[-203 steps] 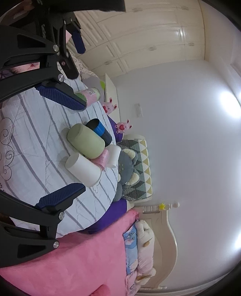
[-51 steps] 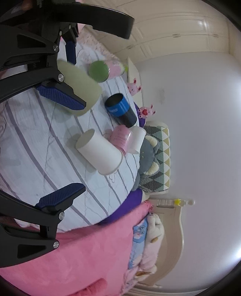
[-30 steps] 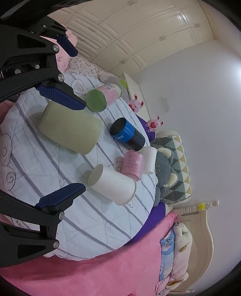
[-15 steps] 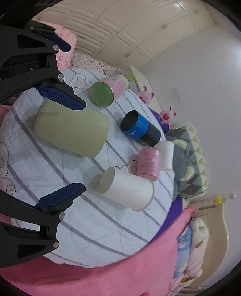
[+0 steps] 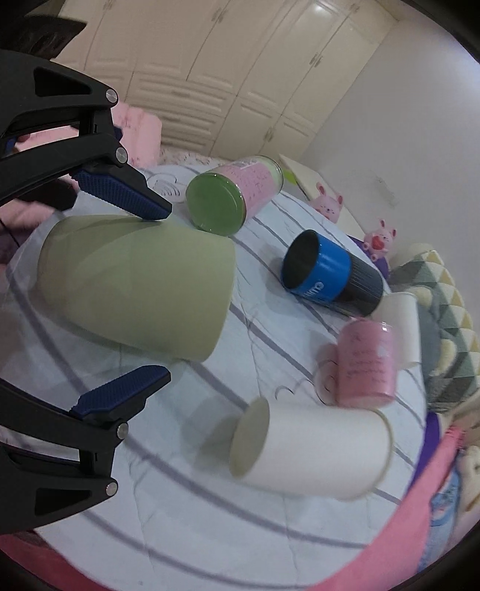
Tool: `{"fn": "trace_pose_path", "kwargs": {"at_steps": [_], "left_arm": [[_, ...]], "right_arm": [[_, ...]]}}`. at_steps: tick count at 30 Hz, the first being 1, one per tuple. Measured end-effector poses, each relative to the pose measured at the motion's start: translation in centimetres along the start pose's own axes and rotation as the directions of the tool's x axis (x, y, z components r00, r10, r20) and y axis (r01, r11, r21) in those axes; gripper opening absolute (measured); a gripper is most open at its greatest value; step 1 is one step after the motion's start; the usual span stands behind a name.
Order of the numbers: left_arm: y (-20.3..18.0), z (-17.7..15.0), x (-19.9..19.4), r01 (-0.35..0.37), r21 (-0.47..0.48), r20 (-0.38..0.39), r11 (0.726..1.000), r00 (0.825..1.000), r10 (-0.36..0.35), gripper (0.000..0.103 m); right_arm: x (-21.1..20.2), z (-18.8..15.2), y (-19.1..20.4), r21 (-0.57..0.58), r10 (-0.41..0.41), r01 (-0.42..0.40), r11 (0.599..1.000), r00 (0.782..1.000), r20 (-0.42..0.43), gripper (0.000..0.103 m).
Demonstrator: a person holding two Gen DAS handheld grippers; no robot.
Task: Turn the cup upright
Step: 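Grasp the pale green cup with the right gripper and tilt it upright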
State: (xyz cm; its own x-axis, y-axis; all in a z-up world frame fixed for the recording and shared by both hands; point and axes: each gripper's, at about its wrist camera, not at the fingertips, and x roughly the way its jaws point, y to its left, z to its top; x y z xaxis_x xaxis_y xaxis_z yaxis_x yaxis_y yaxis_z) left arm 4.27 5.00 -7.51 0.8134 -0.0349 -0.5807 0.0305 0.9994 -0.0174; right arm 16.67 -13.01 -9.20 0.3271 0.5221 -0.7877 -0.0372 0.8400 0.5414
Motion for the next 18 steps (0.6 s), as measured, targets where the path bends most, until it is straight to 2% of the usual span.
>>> {"fn": "trace_pose_path", "kwargs": {"at_steps": [9, 13, 18], "left_arm": [[1.1, 0.1, 0.6, 0.008, -0.03, -0.005, 1.0, 1.0, -0.008, 0.103], [1.0, 0.2, 0.7, 0.016, -0.028, -0.012, 0.999, 1.0, -0.016, 0.103], [0.9, 0.1, 0.6, 0.022, -0.028, -0.018, 0.999, 1.0, -0.023, 0.103]], "right_arm": [[2.1, 0.3, 0.7, 0.024, 0.034, -0.033, 0.999, 0.997, -0.065, 0.082], [2.5, 0.4, 0.4, 0.016, 0.064, -0.063, 0.998, 0.996, -0.065, 0.083], [1.7, -0.2, 1.2, -0.096, 0.048, -0.049, 0.994, 0.999, -0.012, 0.082]]}}
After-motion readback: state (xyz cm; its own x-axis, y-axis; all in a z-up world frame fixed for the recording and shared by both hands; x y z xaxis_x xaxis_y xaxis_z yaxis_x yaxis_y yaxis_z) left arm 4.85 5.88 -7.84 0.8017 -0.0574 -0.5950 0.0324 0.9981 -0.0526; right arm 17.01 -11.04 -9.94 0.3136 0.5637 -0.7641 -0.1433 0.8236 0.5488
